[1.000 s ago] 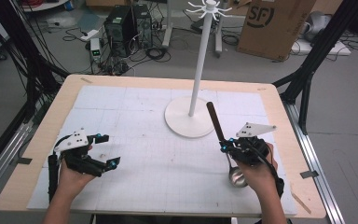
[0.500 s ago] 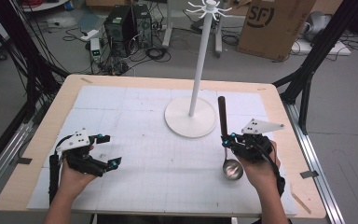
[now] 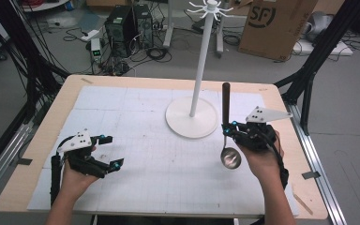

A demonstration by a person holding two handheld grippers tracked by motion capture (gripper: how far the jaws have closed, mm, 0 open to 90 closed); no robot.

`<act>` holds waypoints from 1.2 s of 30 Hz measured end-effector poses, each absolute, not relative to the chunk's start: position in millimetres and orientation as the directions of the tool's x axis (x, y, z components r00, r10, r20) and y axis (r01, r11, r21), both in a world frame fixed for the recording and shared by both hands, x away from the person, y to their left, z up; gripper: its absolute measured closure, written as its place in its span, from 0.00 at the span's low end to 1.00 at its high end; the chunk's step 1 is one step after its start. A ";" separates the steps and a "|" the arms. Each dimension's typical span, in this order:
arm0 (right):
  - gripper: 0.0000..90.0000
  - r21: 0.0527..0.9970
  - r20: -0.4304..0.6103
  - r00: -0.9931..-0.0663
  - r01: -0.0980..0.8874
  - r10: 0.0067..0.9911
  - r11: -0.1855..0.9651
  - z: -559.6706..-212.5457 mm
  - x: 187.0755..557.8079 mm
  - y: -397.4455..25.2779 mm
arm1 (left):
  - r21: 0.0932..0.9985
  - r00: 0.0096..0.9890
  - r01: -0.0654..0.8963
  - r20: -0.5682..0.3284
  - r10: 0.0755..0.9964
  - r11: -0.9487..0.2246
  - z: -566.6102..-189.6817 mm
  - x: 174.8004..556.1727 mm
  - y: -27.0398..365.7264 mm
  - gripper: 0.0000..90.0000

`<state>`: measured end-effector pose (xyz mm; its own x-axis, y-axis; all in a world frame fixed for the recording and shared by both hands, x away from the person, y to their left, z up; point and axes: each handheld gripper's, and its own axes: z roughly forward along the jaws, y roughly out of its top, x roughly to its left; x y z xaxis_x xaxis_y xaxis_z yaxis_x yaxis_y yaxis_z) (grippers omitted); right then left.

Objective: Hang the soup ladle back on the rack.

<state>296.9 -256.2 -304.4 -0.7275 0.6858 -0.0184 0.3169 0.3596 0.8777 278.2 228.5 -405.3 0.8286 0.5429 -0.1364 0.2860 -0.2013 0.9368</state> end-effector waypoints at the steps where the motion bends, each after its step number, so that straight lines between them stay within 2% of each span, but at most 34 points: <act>1: 0.94 0.882 -0.018 -0.726 0.312 0.687 0.352 -302.3 298.8 -257.0 | 0.937 0.829 0.285 -0.136 0.542 -0.202 -405.4 278.4 228.4 0.03; 14: 0.94 0.900 -0.038 -0.713 0.280 0.700 0.334 -269.8 319.3 -252.4 | 0.935 0.831 0.287 -0.135 0.540 -0.209 -406.6 278.2 227.2 0.03; 36: 0.94 0.904 -0.022 -0.691 0.294 0.722 0.310 -230.6 351.9 -233.9 | 0.934 0.832 0.293 -0.145 0.536 -0.203 -407.3 278.2 227.6 0.03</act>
<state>351.9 -233.9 -230.6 -0.6910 0.7225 -0.0225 0.2944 0.3097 0.9041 278.2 227.6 -407.3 0.8319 0.5357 -0.1449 0.2934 -0.2030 0.9342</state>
